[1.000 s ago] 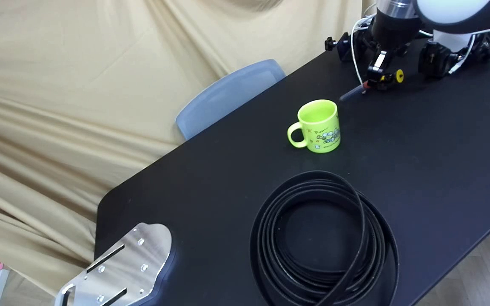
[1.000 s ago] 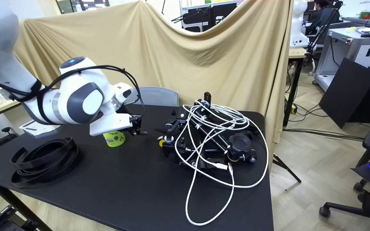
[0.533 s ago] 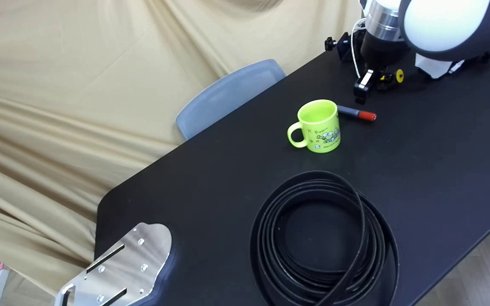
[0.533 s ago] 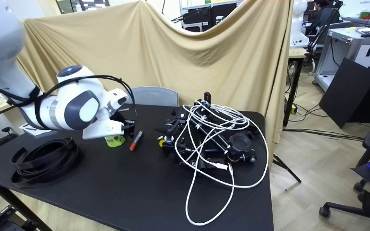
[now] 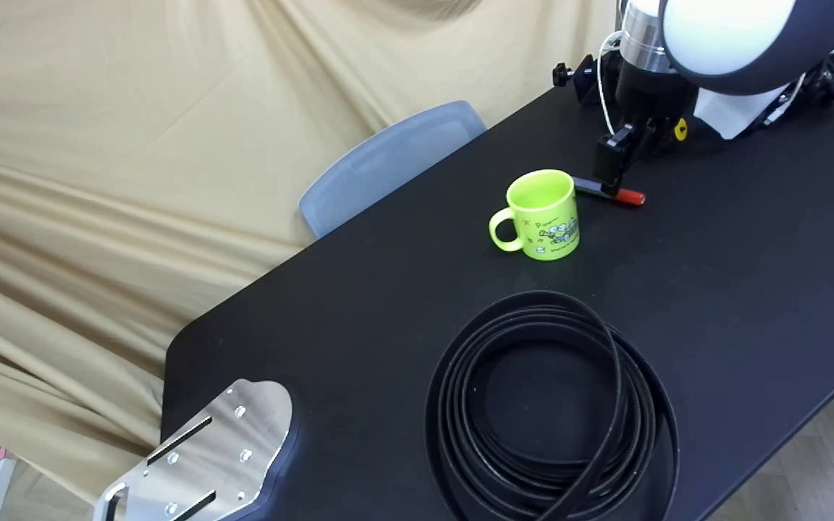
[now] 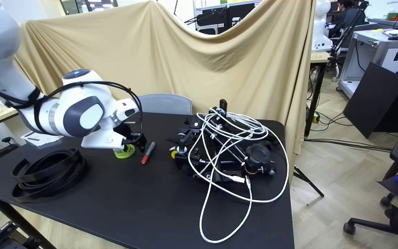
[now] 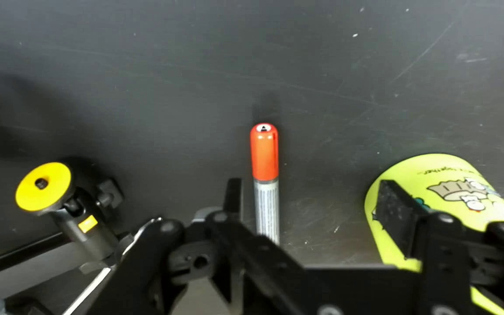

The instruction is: Pick the marker from the cup and put it on the table

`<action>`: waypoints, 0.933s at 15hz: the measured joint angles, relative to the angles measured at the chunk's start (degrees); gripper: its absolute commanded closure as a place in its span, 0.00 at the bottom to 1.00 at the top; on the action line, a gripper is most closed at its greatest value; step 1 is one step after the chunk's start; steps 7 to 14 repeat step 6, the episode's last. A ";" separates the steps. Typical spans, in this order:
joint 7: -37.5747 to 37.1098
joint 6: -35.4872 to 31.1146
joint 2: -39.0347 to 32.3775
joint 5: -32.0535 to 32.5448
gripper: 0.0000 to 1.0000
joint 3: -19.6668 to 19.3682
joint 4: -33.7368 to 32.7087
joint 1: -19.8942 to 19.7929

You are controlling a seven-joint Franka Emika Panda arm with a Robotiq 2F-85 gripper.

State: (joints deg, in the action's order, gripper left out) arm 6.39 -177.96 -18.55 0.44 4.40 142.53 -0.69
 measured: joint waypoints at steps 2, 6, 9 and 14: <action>-1.23 1.96 1.19 -0.62 0.00 -0.45 0.01 0.35; -4.78 9.35 5.07 -0.47 0.00 -2.20 0.04 2.58; -4.78 9.35 5.07 -0.47 0.00 -2.20 0.04 2.58; -4.78 9.35 5.07 -0.47 0.00 -2.20 0.04 2.58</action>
